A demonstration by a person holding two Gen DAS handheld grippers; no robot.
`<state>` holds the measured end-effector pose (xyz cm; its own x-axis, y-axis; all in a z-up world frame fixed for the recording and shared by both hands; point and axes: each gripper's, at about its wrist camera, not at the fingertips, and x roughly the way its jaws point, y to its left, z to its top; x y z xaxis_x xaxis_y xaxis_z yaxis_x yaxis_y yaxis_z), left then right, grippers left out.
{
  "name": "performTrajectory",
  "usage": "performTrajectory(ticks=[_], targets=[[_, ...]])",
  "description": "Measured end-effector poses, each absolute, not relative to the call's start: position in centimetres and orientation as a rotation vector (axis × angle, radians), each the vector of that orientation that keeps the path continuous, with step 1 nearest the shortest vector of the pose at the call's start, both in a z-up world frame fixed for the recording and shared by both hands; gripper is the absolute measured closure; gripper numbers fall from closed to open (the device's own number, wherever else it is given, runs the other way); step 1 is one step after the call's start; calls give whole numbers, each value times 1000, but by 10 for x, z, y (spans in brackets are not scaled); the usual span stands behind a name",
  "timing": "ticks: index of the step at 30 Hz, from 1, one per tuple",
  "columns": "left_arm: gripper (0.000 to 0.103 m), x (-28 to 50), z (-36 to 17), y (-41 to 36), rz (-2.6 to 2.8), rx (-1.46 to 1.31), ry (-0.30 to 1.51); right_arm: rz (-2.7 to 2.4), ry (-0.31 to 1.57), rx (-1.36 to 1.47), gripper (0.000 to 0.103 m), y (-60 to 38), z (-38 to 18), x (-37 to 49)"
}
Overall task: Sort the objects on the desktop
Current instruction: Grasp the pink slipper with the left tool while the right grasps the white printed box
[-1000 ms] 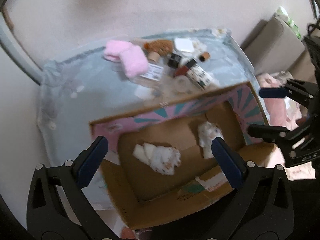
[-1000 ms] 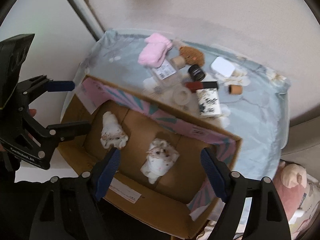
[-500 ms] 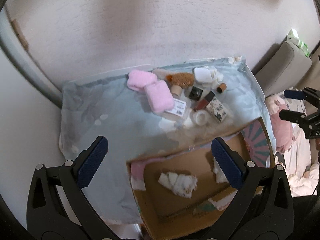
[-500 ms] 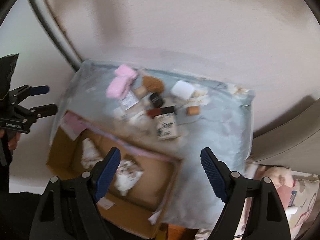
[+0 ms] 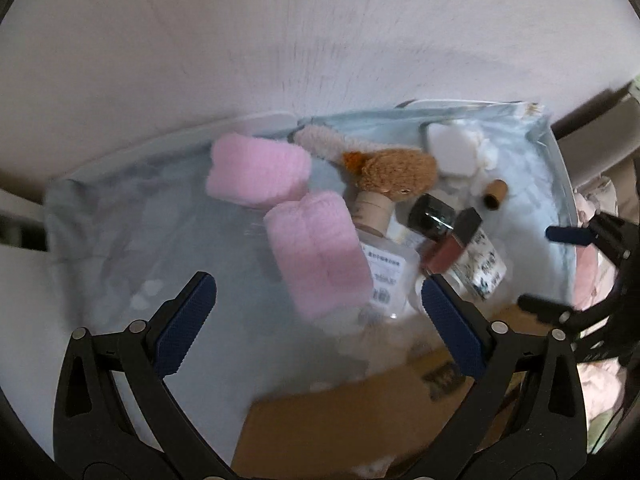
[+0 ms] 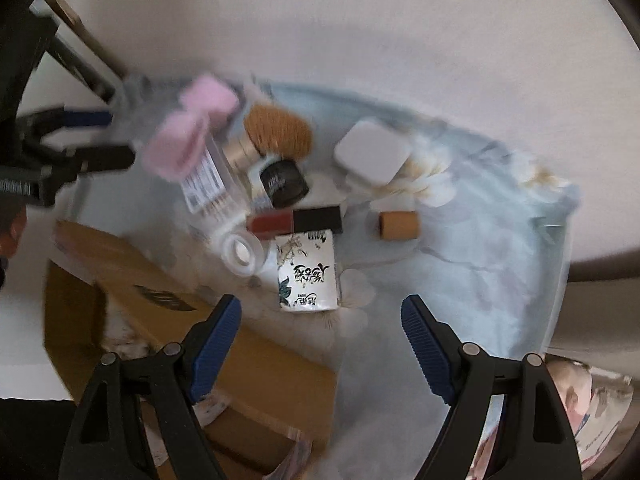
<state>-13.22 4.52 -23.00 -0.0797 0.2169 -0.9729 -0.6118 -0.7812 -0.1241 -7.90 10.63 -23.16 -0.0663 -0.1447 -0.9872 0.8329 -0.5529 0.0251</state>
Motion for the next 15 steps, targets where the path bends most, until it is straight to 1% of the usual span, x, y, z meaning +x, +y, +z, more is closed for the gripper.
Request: performTrajectory(ticks=[4, 10, 12, 14, 15], targets=[[1, -139, -249, 50, 1903, -1676, 449, -1643, 827, 1514, 24, 95, -257, -78], [2, -144, -257, 50, 1900, -1689, 446, -1592, 869, 1561, 24, 87, -276, -77], [5, -145, -258, 52, 1898, -1693, 446, -1580, 884, 1572, 24, 85, -280, -76], [13, -148, -260, 53, 1892, -1700, 441, -1573, 891, 1589, 24, 84, -284, -76], [16, -148, -261, 53, 1889, -1701, 439, -1570, 894, 1596, 28, 84, -286, -76]])
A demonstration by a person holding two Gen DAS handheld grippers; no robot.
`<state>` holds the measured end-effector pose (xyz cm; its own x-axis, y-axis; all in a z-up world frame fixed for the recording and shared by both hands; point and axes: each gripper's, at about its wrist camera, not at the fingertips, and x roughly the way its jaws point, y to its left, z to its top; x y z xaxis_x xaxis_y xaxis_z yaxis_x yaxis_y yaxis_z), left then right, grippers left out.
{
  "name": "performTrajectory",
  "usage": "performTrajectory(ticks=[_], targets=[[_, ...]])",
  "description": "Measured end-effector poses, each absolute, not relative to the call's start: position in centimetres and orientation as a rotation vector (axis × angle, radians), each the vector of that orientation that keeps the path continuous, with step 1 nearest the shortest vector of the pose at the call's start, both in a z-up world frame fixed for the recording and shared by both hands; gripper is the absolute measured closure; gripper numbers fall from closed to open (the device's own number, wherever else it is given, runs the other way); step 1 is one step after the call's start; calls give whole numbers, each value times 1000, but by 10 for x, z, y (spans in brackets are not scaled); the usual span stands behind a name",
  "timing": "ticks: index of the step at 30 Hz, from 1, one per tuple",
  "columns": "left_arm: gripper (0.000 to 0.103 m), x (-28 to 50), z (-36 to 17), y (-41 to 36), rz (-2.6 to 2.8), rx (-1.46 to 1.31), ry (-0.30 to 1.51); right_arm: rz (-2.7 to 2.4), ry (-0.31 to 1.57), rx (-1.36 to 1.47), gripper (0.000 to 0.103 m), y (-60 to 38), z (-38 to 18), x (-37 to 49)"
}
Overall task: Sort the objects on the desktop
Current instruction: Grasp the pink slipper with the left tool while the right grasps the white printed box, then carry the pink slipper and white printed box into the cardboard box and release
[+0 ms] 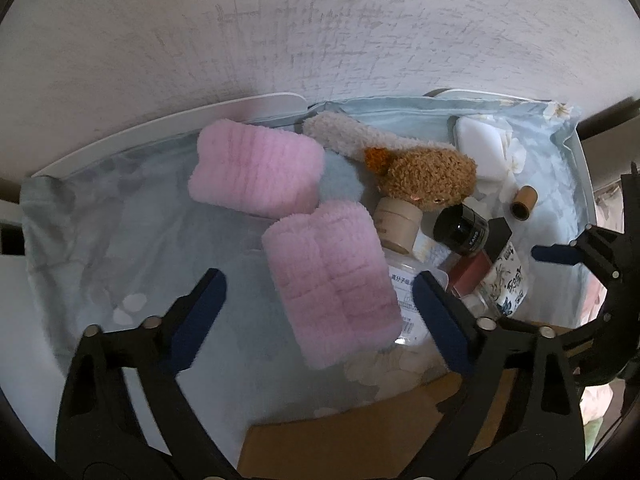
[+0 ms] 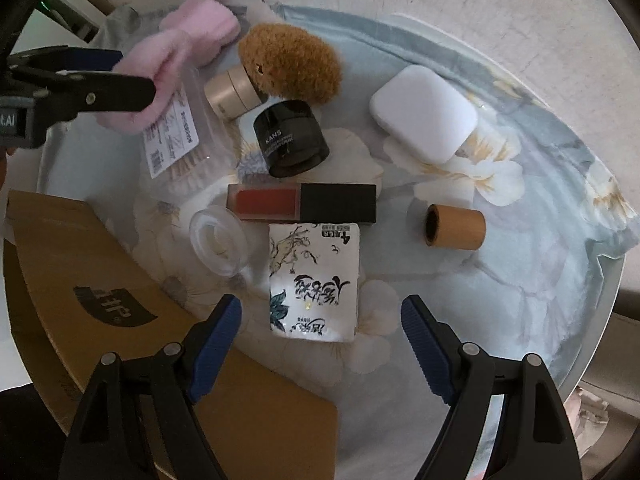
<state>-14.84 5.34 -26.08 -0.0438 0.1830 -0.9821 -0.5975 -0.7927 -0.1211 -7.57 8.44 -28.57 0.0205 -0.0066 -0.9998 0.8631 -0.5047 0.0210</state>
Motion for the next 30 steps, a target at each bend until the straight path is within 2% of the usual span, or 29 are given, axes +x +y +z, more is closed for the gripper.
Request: performTrajectory(ticks=[4, 5, 6, 8, 17, 30], targets=[[45, -149, -265, 54, 1865, -1715, 426, -1559, 886, 1617, 39, 86, -288, -76], [55, -149, -265, 53, 1856, -1719, 407, -1560, 884, 1622, 45, 86, -288, -75], [57, -149, -265, 52, 1848, -1722, 390, -1557, 886, 1627, 52, 86, -290, -75], [58, -148, -263, 51, 1850, -1718, 395, -1546, 850, 1649, 60, 88, -291, -74], [59, -138, -240, 39, 1849, -1685, 362, -1623, 807, 1637, 61, 105, -270, -63], [59, -95, -156, -1, 1899, -1594, 339, -1718, 777, 1496, 61, 127, -166, -15]])
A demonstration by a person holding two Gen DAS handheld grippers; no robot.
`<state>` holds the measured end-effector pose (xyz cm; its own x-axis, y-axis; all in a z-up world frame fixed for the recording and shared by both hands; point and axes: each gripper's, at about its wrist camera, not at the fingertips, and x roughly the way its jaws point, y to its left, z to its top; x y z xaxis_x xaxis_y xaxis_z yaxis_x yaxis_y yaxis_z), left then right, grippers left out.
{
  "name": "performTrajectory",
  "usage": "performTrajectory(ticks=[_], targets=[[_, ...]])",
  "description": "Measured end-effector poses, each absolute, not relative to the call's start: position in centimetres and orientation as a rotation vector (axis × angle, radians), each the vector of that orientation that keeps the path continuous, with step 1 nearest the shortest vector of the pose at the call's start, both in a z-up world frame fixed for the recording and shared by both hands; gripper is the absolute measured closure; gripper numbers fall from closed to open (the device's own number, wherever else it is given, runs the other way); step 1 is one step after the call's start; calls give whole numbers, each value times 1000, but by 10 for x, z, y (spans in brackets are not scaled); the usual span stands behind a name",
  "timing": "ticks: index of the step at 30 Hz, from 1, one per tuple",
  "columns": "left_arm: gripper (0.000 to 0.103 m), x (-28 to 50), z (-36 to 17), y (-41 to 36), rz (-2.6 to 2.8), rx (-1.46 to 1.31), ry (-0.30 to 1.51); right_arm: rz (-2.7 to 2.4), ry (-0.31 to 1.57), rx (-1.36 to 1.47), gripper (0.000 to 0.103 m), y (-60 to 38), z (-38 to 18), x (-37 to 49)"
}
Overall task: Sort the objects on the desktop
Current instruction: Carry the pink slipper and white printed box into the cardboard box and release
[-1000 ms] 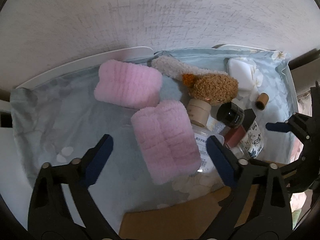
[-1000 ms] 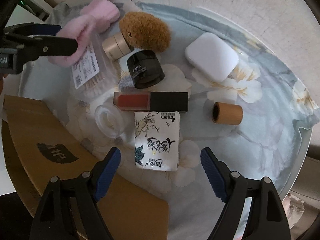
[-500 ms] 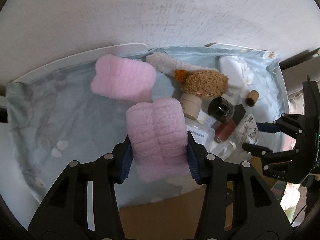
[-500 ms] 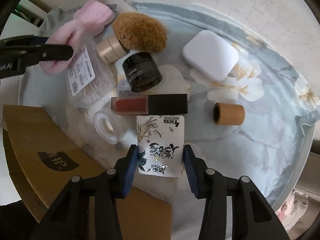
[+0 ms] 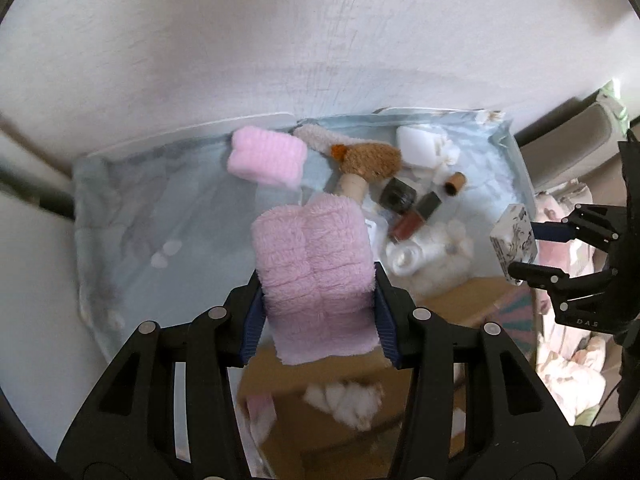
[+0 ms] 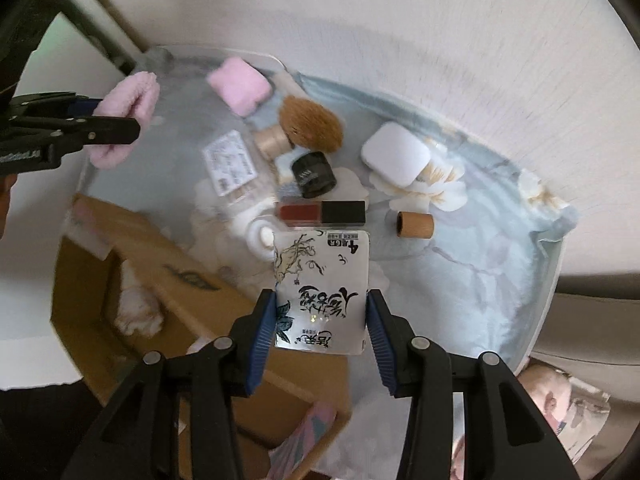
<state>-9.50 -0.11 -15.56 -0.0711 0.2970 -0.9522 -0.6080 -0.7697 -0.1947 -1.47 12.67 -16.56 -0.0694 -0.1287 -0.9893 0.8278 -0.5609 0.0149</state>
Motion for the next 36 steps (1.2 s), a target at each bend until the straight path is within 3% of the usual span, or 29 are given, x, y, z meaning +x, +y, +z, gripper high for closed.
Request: performTrajectory(ticks=[15, 36], targets=[[59, -1, -103, -30, 1868, -1468, 382, -1637, 772, 1341, 61, 105, -131, 60], [59, 65, -179, -56, 1893, -1576, 410, -1649, 746, 1424, 61, 127, -177, 115]])
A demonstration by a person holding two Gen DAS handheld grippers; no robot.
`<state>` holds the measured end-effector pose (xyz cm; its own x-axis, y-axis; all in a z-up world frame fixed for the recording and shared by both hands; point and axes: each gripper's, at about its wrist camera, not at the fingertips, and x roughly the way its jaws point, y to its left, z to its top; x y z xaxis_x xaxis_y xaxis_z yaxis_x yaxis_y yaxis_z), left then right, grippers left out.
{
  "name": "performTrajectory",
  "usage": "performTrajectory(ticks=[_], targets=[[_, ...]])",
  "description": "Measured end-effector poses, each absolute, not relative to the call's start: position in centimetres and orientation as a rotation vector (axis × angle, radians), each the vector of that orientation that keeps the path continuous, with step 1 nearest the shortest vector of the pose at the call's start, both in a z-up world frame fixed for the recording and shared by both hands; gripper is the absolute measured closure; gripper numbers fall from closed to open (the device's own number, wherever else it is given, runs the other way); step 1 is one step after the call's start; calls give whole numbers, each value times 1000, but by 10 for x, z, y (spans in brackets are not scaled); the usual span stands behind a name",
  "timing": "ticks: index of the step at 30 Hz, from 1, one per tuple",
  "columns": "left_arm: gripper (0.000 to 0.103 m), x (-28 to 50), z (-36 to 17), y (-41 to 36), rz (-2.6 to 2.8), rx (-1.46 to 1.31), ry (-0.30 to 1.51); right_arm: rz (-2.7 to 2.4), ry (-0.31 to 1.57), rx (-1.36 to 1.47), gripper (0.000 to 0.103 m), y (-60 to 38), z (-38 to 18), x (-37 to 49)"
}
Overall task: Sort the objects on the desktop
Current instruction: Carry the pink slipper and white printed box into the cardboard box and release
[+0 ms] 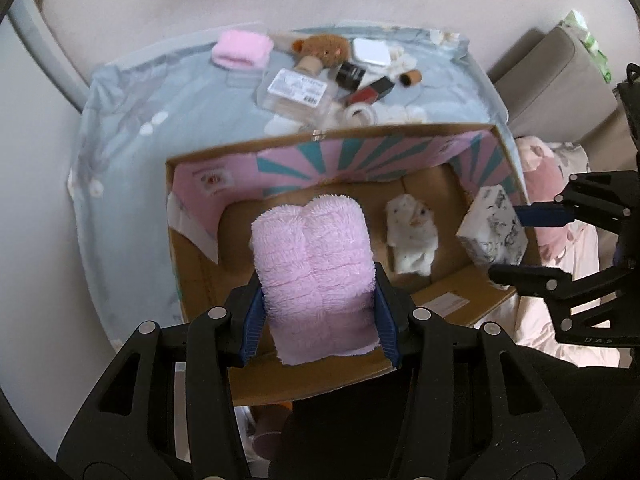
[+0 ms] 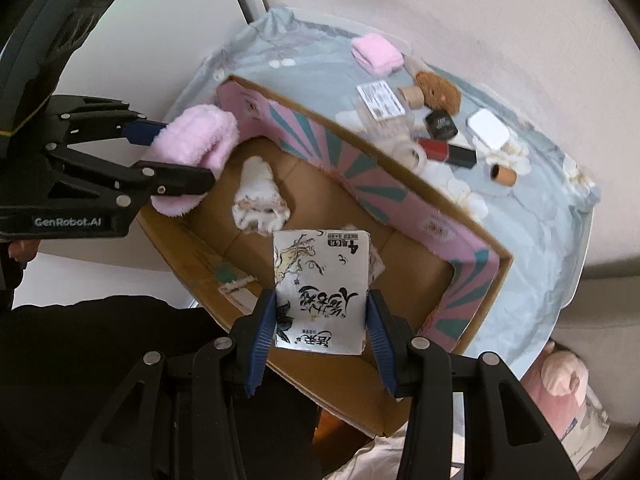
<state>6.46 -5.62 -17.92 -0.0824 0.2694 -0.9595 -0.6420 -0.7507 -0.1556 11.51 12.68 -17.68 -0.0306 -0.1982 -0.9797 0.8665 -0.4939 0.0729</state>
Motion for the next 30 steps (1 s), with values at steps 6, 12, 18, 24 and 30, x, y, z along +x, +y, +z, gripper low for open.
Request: performTrajectory(ticks=[6, 12, 18, 24, 30], targets=[[59, 65, -193, -59, 1879, -1602, 398, -1687, 744, 1469, 61, 137, -190, 113], [59, 64, -193, -57, 1886, -1594, 407, -1703, 721, 1481, 61, 138, -191, 109], [59, 67, -189, -51, 1866, -1556, 438, -1702, 709, 1477, 61, 136, -190, 107], [59, 69, -189, -45, 1848, -1545, 446, -1691, 702, 1487, 61, 135, -193, 106], [21, 62, -192, -44, 1879, -1565, 412, -1647, 701, 1487, 60, 131, -196, 104]])
